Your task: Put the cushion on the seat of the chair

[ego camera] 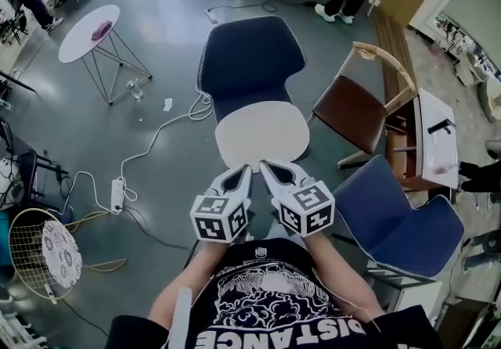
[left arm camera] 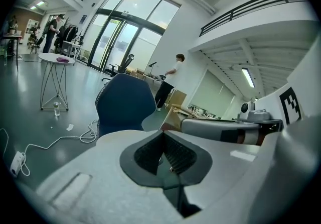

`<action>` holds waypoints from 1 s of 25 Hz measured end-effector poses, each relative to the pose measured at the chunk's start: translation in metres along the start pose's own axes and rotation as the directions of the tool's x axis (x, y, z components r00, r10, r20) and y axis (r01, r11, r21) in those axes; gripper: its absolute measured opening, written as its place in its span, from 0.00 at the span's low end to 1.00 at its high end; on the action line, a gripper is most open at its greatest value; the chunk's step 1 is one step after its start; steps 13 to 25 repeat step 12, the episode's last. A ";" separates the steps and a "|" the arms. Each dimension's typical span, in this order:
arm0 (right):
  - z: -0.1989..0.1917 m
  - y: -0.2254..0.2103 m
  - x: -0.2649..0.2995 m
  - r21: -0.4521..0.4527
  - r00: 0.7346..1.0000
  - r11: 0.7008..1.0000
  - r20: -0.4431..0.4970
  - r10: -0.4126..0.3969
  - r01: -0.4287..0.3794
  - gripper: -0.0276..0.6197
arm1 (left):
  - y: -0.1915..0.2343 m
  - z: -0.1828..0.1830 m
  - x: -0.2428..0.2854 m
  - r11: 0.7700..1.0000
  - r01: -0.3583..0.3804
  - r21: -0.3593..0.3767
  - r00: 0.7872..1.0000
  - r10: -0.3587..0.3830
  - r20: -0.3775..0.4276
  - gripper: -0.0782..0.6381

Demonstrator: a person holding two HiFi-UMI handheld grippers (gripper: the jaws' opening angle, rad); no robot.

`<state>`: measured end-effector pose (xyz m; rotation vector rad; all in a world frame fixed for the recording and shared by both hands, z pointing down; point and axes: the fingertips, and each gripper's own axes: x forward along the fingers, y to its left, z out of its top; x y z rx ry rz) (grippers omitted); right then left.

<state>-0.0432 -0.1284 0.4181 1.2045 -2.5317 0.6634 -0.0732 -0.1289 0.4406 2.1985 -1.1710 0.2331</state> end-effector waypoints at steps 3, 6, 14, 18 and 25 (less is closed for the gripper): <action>-0.002 0.005 0.001 -0.001 1.000 1.000 -0.004 -0.009 0.009 0.04 | 0.003 0.003 -0.004 1.000 0.008 0.002 1.000 -0.008 0.006 0.10; -0.001 0.007 0.001 0.001 1.000 1.000 -0.005 -0.018 0.018 0.04 | 0.004 0.005 -0.008 1.000 0.015 -0.001 1.000 -0.015 0.010 0.10; -0.001 0.008 0.001 0.005 1.000 1.000 -0.003 -0.031 0.031 0.04 | -0.001 0.001 -0.007 0.999 0.040 0.013 0.999 -0.040 -0.008 0.10; -0.001 0.008 0.001 0.005 1.000 1.000 -0.003 -0.031 0.031 0.04 | -0.001 0.001 -0.007 0.999 0.040 0.013 0.999 -0.040 -0.008 0.10; -0.001 0.008 0.001 0.005 1.000 1.000 -0.003 -0.031 0.031 0.04 | -0.001 0.001 -0.007 0.999 0.040 0.013 0.999 -0.040 -0.008 0.10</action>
